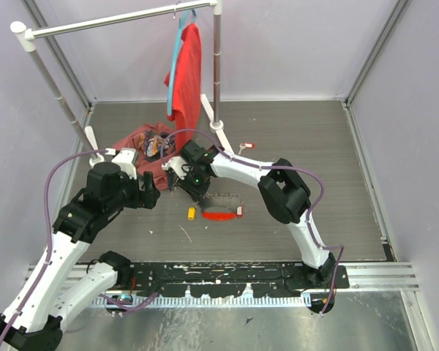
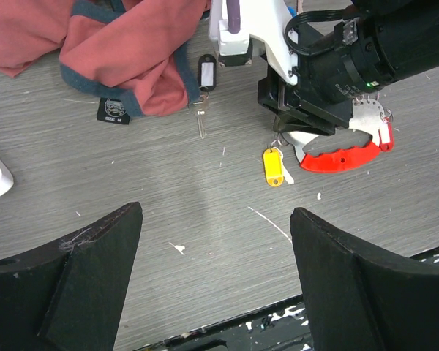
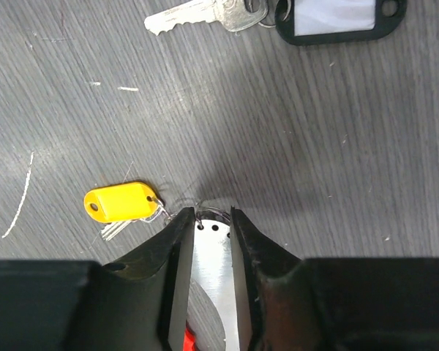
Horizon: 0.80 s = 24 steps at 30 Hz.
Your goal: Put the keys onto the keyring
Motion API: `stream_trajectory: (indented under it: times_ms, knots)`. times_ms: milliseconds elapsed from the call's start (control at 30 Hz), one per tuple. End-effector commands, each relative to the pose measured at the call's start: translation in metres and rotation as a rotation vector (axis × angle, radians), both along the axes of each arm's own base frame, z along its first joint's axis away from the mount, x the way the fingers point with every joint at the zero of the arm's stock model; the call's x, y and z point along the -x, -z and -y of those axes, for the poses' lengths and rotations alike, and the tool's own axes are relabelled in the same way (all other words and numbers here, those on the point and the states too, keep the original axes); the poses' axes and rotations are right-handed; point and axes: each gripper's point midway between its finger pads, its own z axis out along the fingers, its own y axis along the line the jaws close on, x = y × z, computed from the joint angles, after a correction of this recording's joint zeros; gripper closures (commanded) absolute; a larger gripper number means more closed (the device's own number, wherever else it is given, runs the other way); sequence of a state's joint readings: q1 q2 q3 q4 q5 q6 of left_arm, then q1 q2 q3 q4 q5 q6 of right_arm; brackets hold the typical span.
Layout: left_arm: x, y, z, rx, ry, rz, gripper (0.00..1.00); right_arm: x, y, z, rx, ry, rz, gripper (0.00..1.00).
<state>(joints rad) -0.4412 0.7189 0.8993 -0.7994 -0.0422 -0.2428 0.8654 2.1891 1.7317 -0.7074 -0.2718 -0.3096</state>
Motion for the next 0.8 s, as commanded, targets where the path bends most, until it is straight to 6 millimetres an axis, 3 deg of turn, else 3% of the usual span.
stream_trajectory:
  times_ms: [0,167,300,433,767]
  knots:
    - [-0.001,0.001,0.001,-0.004,0.011,0.004,0.11,0.001,-0.016,-0.009,-0.047,-0.032,-0.006,0.70]
    - [0.000,0.002,0.000,-0.005,0.011,0.003,0.11,0.001,-0.013,-0.006,-0.030,-0.030,-0.004,0.71]
    - [0.000,0.002,0.000,-0.005,0.010,0.003,0.10,-0.002,-0.009,-0.002,-0.008,-0.022,0.012,0.59]
    - [0.000,0.001,0.000,-0.003,0.010,0.003,0.10,-0.004,-0.008,-0.001,0.000,-0.020,0.020,0.58]
    - [-0.001,0.002,0.000,-0.008,0.006,0.002,0.09,0.006,-0.004,-0.002,-0.014,-0.047,-0.024,0.76]
